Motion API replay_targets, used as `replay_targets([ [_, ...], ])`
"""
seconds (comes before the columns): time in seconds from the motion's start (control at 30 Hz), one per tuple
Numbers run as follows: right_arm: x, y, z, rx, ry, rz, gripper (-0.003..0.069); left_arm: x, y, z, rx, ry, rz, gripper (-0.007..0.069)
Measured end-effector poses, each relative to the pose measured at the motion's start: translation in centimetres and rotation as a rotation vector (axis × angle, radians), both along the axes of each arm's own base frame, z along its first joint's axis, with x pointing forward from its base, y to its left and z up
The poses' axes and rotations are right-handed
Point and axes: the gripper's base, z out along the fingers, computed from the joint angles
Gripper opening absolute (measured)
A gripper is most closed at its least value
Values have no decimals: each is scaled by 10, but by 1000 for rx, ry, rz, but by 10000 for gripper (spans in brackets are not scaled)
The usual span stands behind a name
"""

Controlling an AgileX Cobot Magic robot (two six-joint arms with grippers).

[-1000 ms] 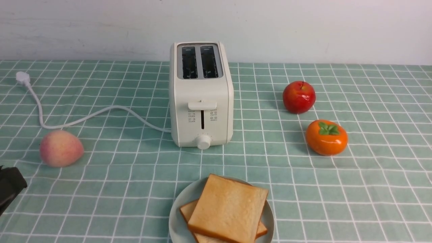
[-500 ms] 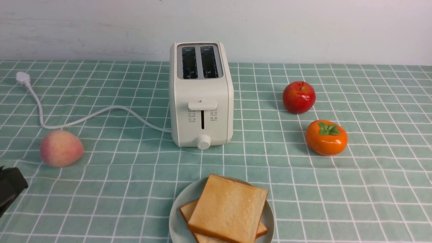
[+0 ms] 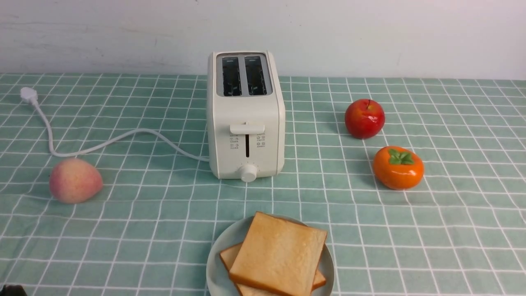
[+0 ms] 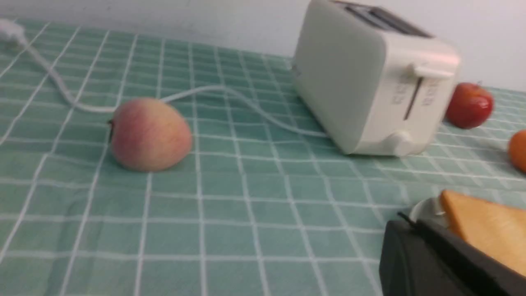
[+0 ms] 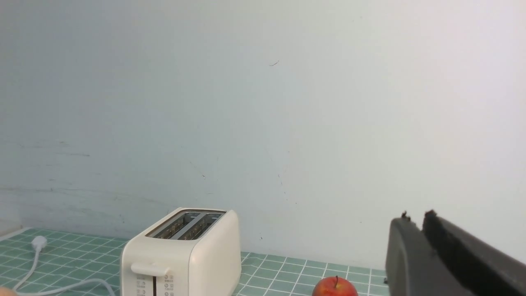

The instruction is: Take toasted bread from bread machine on blue coffee table place on plate.

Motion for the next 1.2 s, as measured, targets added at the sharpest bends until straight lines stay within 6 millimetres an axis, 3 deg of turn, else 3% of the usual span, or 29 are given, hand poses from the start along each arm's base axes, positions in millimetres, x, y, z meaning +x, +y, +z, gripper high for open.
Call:
replay_targets([
  [0.3,0,0,0,-2,-2,-1,72,-1,4,-21,16,135,78,-13],
  [1.2,0,0,0,-2,-2,-1,101,-1,4,-21,17,140,79,1],
])
